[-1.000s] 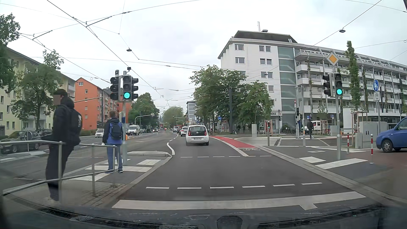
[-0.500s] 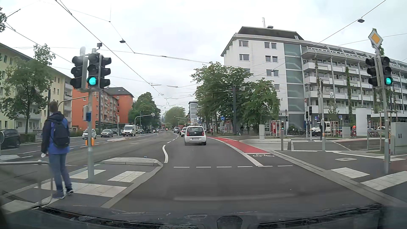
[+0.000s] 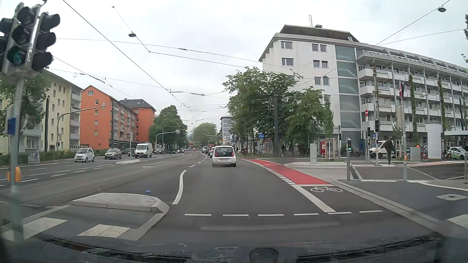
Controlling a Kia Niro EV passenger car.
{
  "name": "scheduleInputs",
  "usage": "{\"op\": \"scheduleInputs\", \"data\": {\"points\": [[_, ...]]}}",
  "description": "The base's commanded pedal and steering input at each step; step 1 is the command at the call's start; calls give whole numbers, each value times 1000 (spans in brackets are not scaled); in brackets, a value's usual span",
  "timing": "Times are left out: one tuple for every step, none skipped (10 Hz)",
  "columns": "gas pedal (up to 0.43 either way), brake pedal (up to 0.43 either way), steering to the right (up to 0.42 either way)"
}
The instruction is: Follow the waypoints while adhering to traffic rules and regulations
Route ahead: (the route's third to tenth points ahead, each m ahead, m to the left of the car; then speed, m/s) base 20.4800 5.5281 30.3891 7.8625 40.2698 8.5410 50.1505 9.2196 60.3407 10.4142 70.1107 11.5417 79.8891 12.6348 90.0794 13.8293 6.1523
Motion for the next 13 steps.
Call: {"op": "scheduleInputs", "data": {"points": [[150,0,-27],[150,0,-28],[150,0,-30],[150,0,-31],[157,0,-32],[169,0,-32],[177,0,-32],[189,0,-32],[189,0,-32],[189,0,-33],[189,0,-32],[197,0,-32],[197,0,-33]]}}
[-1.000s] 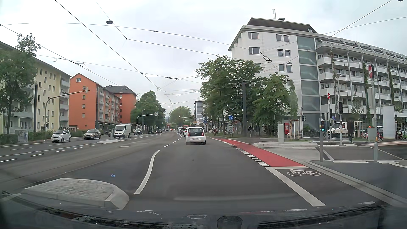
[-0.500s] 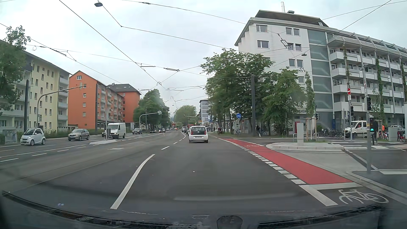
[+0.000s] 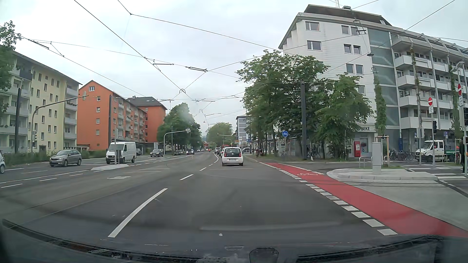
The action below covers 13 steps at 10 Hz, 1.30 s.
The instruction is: Follow the waypoints while adhering to traffic rules and regulations
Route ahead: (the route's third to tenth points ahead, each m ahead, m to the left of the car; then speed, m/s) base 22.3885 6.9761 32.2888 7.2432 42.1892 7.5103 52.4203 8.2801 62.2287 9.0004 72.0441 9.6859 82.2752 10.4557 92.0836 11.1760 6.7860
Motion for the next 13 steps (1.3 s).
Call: {"op": "scheduleInputs", "data": {"points": [[197,0,-32],[197,0,-32],[197,0,-31],[197,0,-29],[197,0,-28],[197,0,-26],[197,0,-23],[197,0,-19],[197,0,-17],[197,0,-14],[197,0,-11],[189,0,-8],[130,0,-5]]}}
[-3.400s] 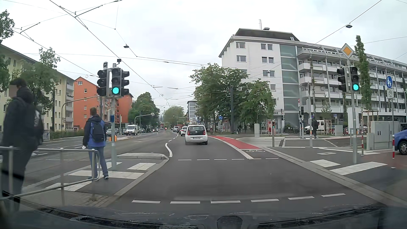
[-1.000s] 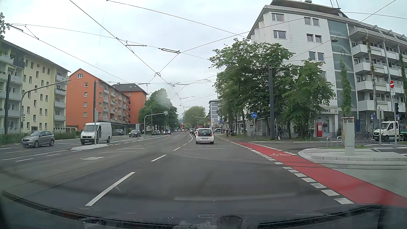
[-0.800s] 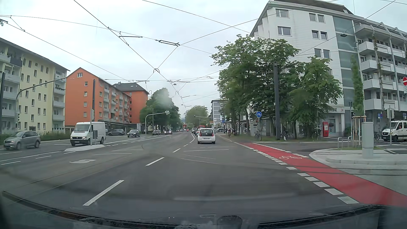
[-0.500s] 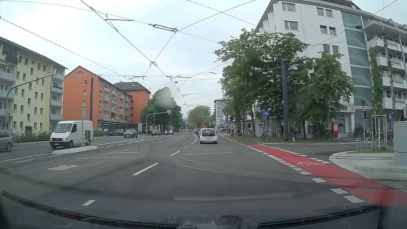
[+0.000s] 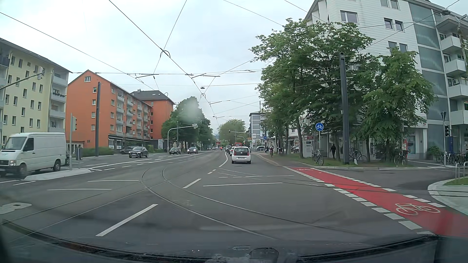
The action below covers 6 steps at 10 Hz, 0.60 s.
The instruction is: Follow the waypoints while adhering to traffic rules and regulations
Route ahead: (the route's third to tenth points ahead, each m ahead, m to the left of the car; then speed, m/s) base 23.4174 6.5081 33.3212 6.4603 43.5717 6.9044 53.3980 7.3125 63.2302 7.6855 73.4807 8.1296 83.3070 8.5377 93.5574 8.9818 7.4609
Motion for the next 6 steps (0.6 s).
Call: {"op": "scheduleInputs", "data": {"points": [[118,0,-4],[130,0,-3],[138,0,-3],[138,0,-3],[150,0,-3],[150,0,-3]]}}
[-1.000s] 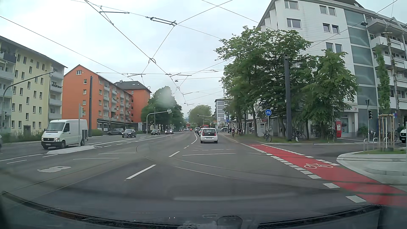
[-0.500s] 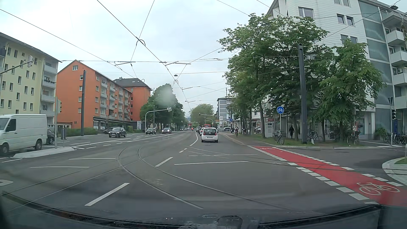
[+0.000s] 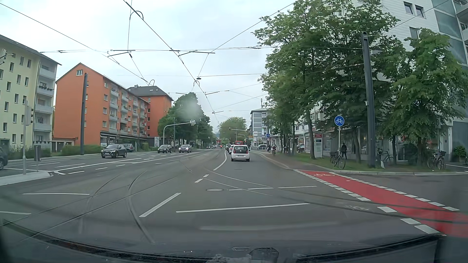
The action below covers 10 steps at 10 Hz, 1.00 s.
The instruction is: Follow the waypoints while adhering to traffic rules and regulations
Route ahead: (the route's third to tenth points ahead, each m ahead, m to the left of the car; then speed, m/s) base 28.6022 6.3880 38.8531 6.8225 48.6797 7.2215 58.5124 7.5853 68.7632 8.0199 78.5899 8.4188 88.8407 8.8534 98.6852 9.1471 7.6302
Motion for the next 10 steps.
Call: {"op": "scheduleInputs", "data": {"points": [[150,0,-4],[150,0,-4],[150,0,-4],[150,0,-4],[150,0,-6],[150,0,-6],[150,0,-5],[150,0,-5],[150,0,-6],[150,0,-5]]}}
